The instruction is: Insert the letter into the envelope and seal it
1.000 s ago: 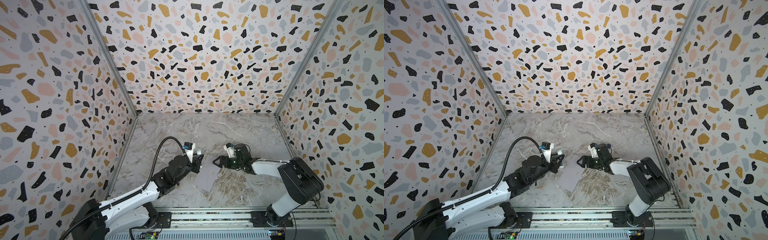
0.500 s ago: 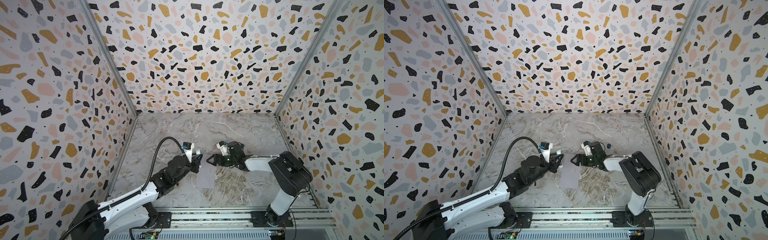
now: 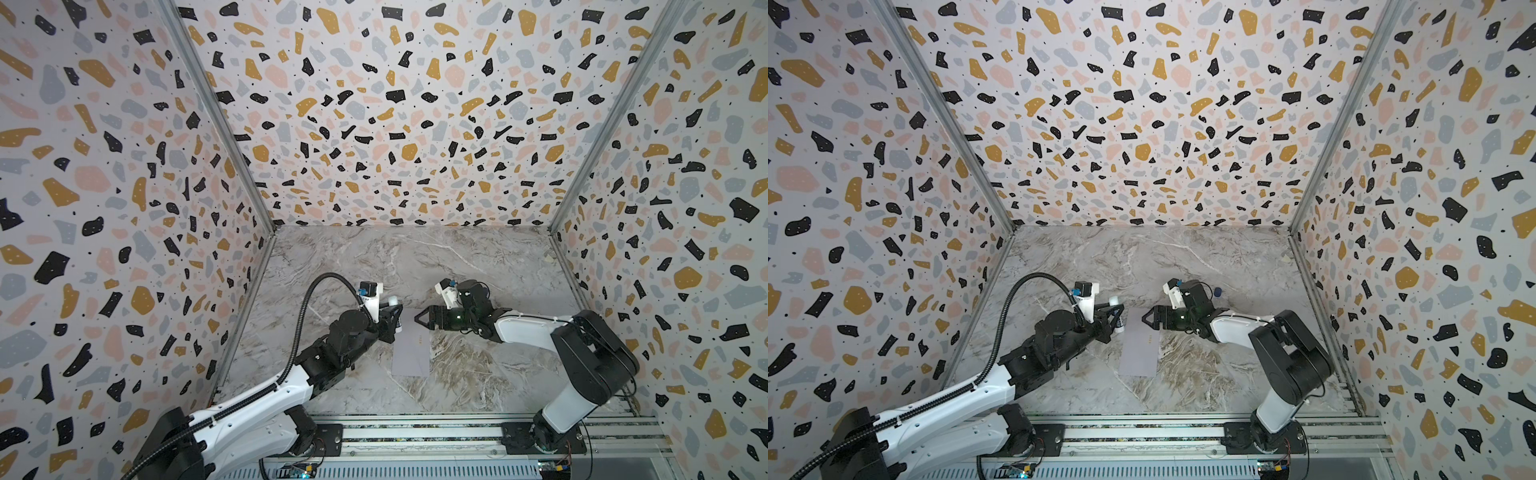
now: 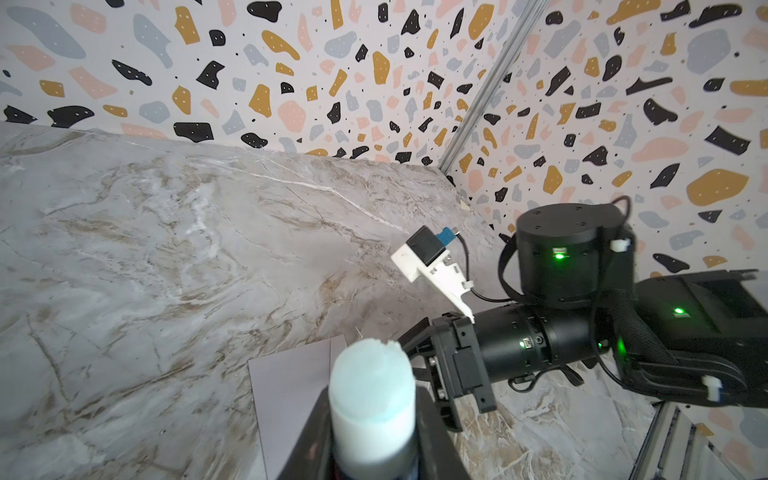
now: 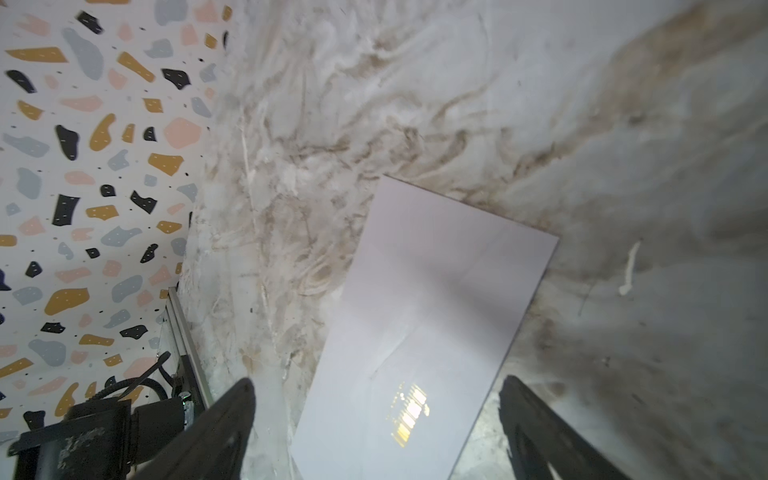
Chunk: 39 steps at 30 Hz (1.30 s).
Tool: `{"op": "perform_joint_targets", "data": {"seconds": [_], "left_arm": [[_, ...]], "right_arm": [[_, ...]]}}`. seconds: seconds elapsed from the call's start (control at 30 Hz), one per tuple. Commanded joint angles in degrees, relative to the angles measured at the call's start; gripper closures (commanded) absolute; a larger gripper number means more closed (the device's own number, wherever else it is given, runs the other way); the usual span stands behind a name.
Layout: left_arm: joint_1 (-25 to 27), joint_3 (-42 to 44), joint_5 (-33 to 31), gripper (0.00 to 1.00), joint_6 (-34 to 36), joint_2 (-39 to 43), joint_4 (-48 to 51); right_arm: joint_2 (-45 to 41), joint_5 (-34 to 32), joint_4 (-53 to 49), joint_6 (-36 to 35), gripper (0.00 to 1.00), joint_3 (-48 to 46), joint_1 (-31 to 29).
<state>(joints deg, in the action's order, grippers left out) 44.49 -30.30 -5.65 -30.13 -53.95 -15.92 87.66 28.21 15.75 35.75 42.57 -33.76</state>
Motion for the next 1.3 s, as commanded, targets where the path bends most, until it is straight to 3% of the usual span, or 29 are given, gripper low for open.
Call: {"op": "perform_joint_targets", "data": {"seconds": [0.0, 0.2, 0.37, 0.57, 0.93, 1.27], "left_arm": [[-2.0, -0.3, 5.1, 1.00, -4.2, 1.7, -6.3], [-4.5, -0.6, 12.1, 1.00, -10.0, 2.9, -13.4], [-5.4, -0.4, 15.8, 1.00, -15.6, 2.6, -20.5], [-5.5, 0.2, 17.7, 1.00, -20.2, 2.2, -26.3], [-5.5, 1.3, 17.9, 1.00, -22.3, 2.4, -27.6], [-5.5, 1.7, 17.6, 1.00, -22.2, 2.4, -27.4]], "right_arm": [[-9.4, -3.4, 2.7, -3.1, 0.07, -2.5, -0.5], [-23.0, -2.4, 15.5, -5.6, 0.09, -10.5, -3.4], [-27.9, -0.2, 27.2, -3.0, 0.15, -14.3, -7.9], [-24.7, -0.4, 31.8, -0.6, 0.17, -12.2, -12.8], [-19.0, -1.8, 36.7, 3.2, 0.26, -8.4, -15.1], [-18.1, -2.4, 36.5, 3.6, 0.49, -7.6, -16.0]]}}
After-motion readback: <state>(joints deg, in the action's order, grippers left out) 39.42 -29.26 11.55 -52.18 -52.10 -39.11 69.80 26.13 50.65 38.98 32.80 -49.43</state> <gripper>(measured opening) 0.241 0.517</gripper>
